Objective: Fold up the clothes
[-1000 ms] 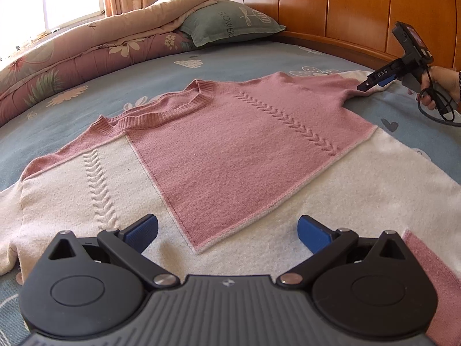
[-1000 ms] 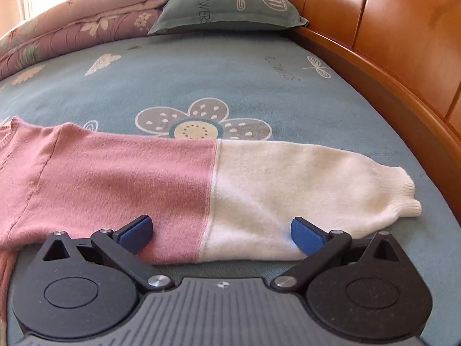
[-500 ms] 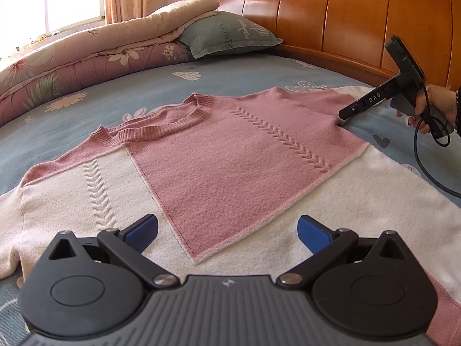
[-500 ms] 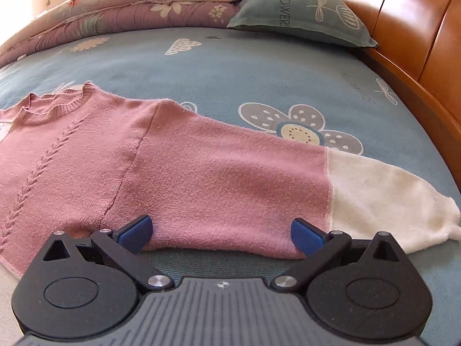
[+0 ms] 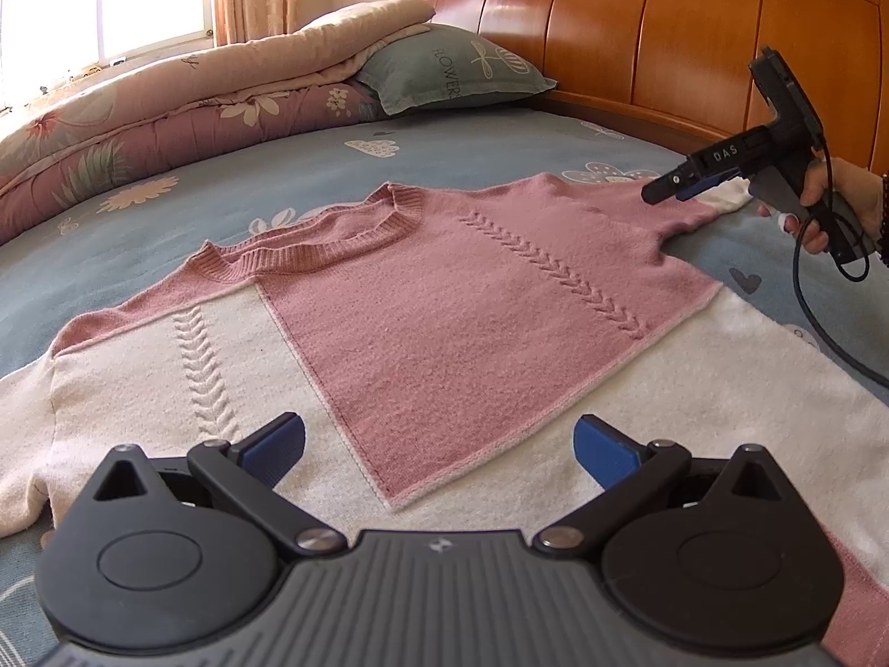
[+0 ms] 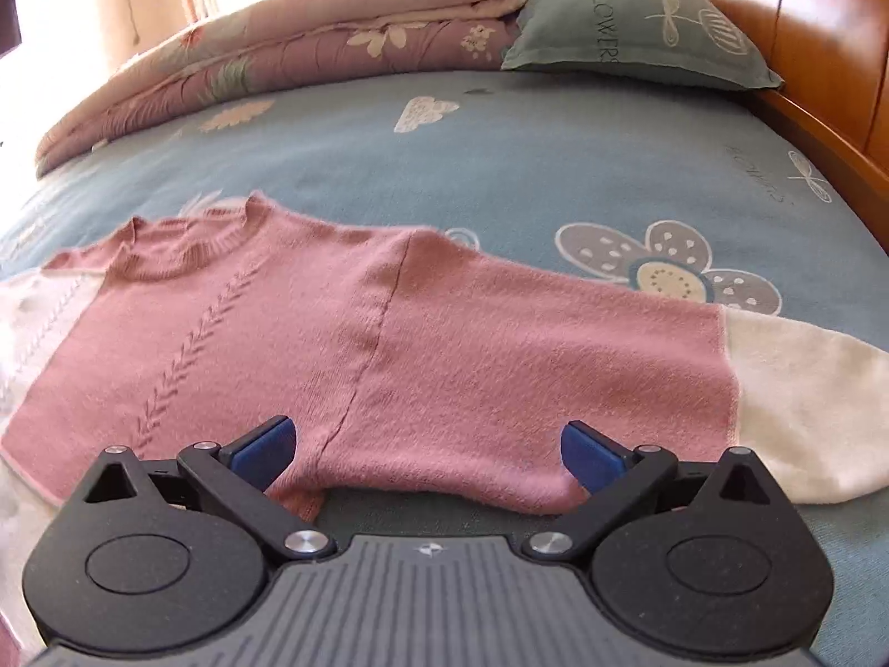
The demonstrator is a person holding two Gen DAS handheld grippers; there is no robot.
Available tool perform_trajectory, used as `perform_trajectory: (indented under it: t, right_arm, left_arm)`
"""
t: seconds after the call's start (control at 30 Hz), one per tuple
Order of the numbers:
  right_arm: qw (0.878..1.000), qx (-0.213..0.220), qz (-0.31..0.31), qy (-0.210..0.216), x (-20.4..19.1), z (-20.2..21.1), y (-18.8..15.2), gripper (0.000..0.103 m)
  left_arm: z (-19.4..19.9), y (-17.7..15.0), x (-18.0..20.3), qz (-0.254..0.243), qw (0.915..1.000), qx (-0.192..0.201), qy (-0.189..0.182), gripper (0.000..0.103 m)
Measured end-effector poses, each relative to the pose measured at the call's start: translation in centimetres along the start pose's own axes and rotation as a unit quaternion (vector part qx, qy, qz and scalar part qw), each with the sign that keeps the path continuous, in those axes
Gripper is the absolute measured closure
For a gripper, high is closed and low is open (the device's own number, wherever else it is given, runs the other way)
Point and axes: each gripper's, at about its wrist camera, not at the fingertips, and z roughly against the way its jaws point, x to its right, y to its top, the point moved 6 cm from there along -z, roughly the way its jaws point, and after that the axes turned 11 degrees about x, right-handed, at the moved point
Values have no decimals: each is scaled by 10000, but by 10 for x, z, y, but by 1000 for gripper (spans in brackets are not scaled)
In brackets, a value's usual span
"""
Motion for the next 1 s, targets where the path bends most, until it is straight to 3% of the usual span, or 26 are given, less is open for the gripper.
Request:
perform_trajectory:
  t: [0.07, 0.17, 0.23, 0.27, 0.37, 0.5, 0.53, 0.6, 0.73, 0.83, 0.87, 0.93, 1.0]
  right_arm:
    - [9971, 230, -720, 21, 25, -2, 16, 0]
    - [9787, 290, -2026, 142, 68, -20, 22, 0]
    - [9676, 204, -2513, 153, 93, -24, 12, 0]
    - [9634, 292, -2654, 233, 103, -19, 10, 0]
    - [9522, 640, -2987, -41, 142, 5, 10, 0]
    - [9379, 800, -3232, -974, 188, 29, 10, 0]
    - [9370, 846, -3253, -955, 188, 31, 12, 0]
    - [9401, 905, -3220, -658, 179, 32, 18, 0]
    - [9558, 548, -2888, 107, 141, 9, 21, 0]
    - [9672, 163, -2535, -3, 130, -16, 12, 0]
    - [9696, 272, -2428, -99, 129, -18, 14, 0]
    - [9697, 423, -2305, -688, 126, -19, 23, 0]
    - [9751, 518, -2046, -681, 107, -17, 31, 0]
  left_arm:
    - [-1, 0, -1, 36, 10000, 3, -4, 1]
    - [-4, -3, -1, -11, 10000, -72, 34, 1]
    - [-5, -5, 0, -61, 9999, -113, 38, 1]
    - [-6, -6, 0, -58, 9999, -121, 31, 1]
    - [-6, -6, 1, -49, 9999, -142, 11, 1]
    - [-7, -7, 2, -38, 9998, -171, -16, 1]
    - [-6, -7, 2, -30, 9999, -152, -15, 1]
    - [-6, -6, 1, -1, 9999, -127, -16, 1]
    - [-8, -8, 0, -2, 9998, -174, -7, 1]
    - [-9, -9, 2, -39, 9998, -212, -24, 1]
    - [-9, -9, 2, -58, 9998, -214, -29, 1]
    - [-8, -9, 2, -80, 9998, -200, -12, 1]
    - [-6, -8, 2, -74, 9998, -177, -3, 1]
